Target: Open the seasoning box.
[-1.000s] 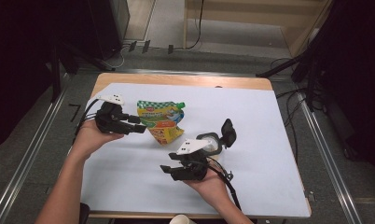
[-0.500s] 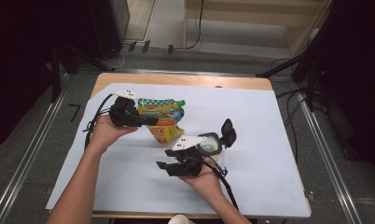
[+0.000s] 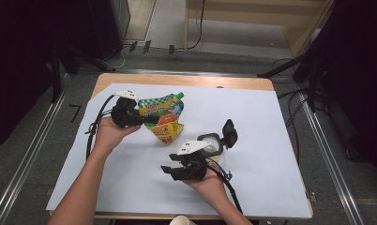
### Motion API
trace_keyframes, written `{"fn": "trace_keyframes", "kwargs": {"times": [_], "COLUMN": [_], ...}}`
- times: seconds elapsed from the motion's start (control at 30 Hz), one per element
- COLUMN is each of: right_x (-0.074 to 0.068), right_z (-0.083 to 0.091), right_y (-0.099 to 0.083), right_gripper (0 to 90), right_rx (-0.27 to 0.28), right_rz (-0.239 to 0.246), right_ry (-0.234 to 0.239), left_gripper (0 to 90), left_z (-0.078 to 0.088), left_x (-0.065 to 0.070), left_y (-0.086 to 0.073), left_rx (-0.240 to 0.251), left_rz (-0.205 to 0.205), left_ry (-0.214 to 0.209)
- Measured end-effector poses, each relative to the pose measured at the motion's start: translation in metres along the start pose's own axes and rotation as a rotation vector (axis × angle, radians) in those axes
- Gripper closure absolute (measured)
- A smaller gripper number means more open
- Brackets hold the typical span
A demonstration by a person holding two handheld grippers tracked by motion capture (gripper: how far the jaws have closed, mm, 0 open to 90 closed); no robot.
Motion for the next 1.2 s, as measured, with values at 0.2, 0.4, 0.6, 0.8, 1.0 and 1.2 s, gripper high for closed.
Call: {"fn": "trace_keyframes", "kwargs": {"times": [0.2,0.4,0.6,0.8,1.0,1.2], "right_x": [0.000,0.001,0.002,0.007,0.011,0.011], "right_z": [-0.002,-0.007,-0.011,-0.018,-0.023,-0.025], "right_y": [-0.002,-0.004,-0.003,-0.002,0.000,0.002], "right_gripper": [48.4,48.2,48.2,48.7,58.4,79.8], "right_rx": [-0.004,-0.006,-0.001,0.006,0.021,0.058], "right_rz": [0.005,0.004,-0.005,-0.022,-0.027,-0.018], "right_ry": [-0.007,-0.020,-0.034,-0.069,-0.107,-0.158], "left_gripper": [90.0,90.0,90.0,90.0,90.0,90.0], "left_z": [0.017,0.035,0.046,0.053,0.060,0.067], "left_x": [0.004,0.014,0.033,0.052,0.066,0.079], "left_y": [0.007,0.011,0.017,0.023,0.026,0.029], "left_rx": [-0.014,-0.003,0.013,0.026,0.039,0.036], "left_rz": [0.002,0.013,0.005,-0.004,-0.003,-0.009], "left_ry": [0.046,0.011,-0.031,-0.068,-0.098,-0.111]}}
Point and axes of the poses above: each handheld gripper's, and its own axes: z roughly backward along the jaws, y roughly out of its top, x roughly to its right, the point moved 9 cm from there along -z, roughly forward along the jaws, and after that the axes turned 1 degree about y, right-handed, at the moved point
